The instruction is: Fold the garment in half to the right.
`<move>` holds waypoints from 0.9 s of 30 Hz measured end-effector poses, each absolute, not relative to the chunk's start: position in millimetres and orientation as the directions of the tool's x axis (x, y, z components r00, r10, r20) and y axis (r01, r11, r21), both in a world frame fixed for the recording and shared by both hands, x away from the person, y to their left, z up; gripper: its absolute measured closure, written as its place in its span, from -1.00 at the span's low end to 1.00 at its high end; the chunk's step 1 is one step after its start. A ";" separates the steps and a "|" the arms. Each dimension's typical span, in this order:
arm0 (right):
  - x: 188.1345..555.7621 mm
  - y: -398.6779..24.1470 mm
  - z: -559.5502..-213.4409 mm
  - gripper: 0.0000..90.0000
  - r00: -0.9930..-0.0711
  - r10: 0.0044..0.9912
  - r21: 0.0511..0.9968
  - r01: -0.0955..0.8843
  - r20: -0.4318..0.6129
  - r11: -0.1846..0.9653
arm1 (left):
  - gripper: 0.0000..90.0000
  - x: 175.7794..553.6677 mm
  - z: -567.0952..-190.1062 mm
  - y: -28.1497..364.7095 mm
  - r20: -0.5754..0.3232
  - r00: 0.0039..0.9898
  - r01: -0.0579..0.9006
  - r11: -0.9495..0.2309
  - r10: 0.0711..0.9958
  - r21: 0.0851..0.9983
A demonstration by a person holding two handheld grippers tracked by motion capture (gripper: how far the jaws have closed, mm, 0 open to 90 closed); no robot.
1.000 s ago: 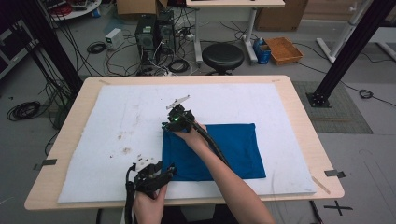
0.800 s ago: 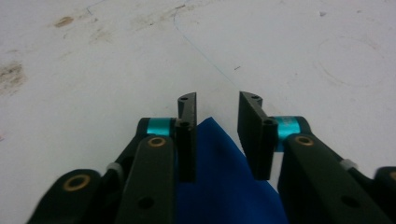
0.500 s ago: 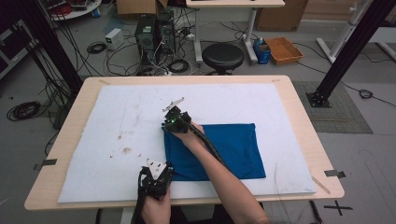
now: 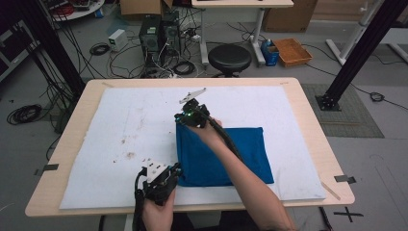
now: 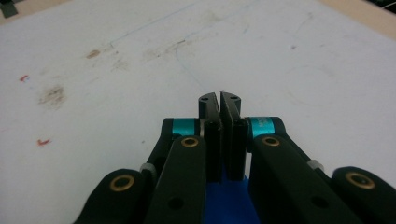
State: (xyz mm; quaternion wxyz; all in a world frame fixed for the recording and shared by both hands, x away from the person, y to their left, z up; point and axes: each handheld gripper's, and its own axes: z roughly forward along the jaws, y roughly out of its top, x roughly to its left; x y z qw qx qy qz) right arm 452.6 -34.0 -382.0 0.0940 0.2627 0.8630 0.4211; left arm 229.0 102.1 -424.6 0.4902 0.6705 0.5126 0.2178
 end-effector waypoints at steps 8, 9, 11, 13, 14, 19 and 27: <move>447.9 -111.7 -350.3 0.97 -0.815 0.578 0.786 0.379 0.034 0.489 | 0.95 243.2 -410.1 51.2 -0.176 0.498 0.443 -0.075 0.849 0.894; 447.9 -111.7 -350.3 0.97 -0.815 0.578 0.786 0.379 0.034 0.489 | 0.95 244.9 -410.5 43.7 -0.179 0.514 0.441 -0.080 0.839 0.894; 446.7 -145.7 -346.3 0.97 -0.803 0.595 0.783 0.390 0.032 0.484 | 0.95 247.9 -411.0 25.9 -0.184 0.542 0.440 -0.091 0.820 0.893; 446.1 -157.2 -345.6 0.97 -0.795 0.606 0.783 0.398 0.034 0.478 | 0.95 251.9 -411.5 7.3 -0.185 0.576 0.441 -0.111 0.796 0.891; 446.3 -169.1 -345.4 0.97 -0.790 0.612 0.779 0.406 0.037 0.477 | 0.95 254.1 -411.7 -2.4 -0.187 0.590 0.442 -0.121 0.785 0.889; 449.2 -230.3 -355.2 0.97 -0.751 0.657 0.747 0.476 0.071 0.464 | 0.95 262.0 -411.9 -61.2 -0.202 0.664 0.448 -0.167 0.720 0.878; 453.7 -266.2 -377.4 0.97 -0.729 0.683 0.700 0.511 0.046 0.498 | 0.95 274.4 -424.2 -111.1 -0.223 0.698 0.474 -0.207 0.680 0.856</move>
